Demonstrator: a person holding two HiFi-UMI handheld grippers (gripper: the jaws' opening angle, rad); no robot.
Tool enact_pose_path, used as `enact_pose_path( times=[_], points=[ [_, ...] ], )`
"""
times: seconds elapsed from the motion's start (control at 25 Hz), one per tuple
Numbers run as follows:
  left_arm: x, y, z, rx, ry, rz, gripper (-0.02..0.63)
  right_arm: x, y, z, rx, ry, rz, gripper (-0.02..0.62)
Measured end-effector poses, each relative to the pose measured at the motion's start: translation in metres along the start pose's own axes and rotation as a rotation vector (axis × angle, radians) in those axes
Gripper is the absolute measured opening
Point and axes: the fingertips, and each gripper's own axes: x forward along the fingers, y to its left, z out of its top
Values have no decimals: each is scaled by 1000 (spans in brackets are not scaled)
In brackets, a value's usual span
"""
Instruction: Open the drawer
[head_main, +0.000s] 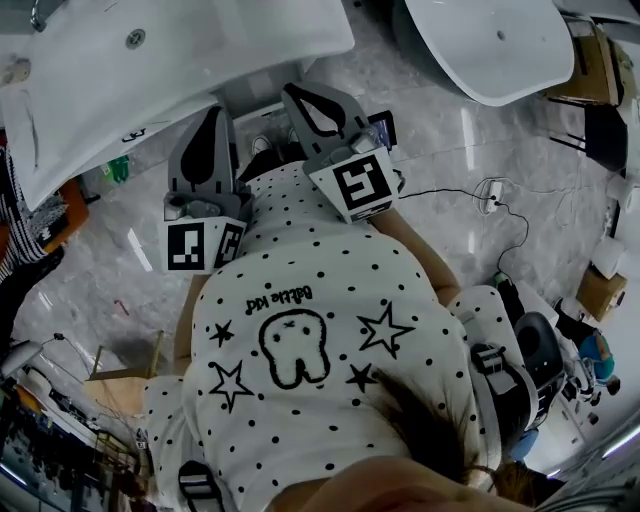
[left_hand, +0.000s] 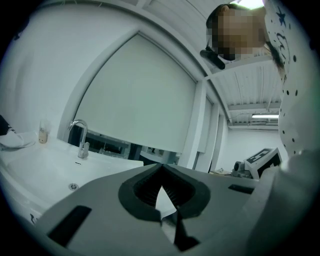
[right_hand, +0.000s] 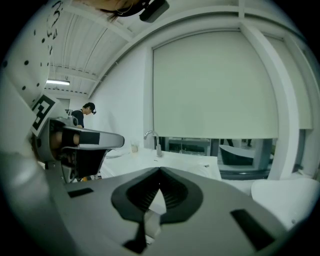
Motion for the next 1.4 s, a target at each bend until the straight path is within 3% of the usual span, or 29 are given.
enact_pose_path(
  times=[0.12, 0.4, 0.76, 1.04, 1.4],
  points=[
    [4, -11, 5, -1, -48, -6, 5, -6, 0, -4, -25, 6, 22, 14],
    [2, -27, -8, 10, -72, 5, 5, -16, 0, -13, -85, -2, 46, 14],
    [3, -43, -18, 31, -28, 4, 5, -29, -10, -12, -111, -28, 35, 14],
    [-1, -44, -13, 35, -71, 31, 5, -31, -8, -15, -106, -34, 51, 14],
    [-9, -40, -21, -7, -24, 46, 5, -34, -4, -14, -99, -34, 58, 14]
  ],
)
